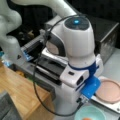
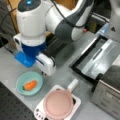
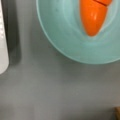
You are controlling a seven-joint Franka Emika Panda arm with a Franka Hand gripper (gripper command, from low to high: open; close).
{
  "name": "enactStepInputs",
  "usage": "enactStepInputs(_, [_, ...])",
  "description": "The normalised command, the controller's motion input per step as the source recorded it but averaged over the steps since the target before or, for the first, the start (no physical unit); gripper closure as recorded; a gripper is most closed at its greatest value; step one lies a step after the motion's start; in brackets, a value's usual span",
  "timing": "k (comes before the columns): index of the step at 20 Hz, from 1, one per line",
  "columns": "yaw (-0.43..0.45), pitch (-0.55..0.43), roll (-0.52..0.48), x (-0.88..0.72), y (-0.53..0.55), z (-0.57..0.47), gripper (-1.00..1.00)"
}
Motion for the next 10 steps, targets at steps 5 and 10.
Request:
enactStepInputs(5, [0.118, 0.196, -0.029, 0.38, -0.24, -0.01, -1.0])
enactStepInputs(10, [0.16, 0.134, -0.01, 0.4, -0.28, -0.06, -1.0])
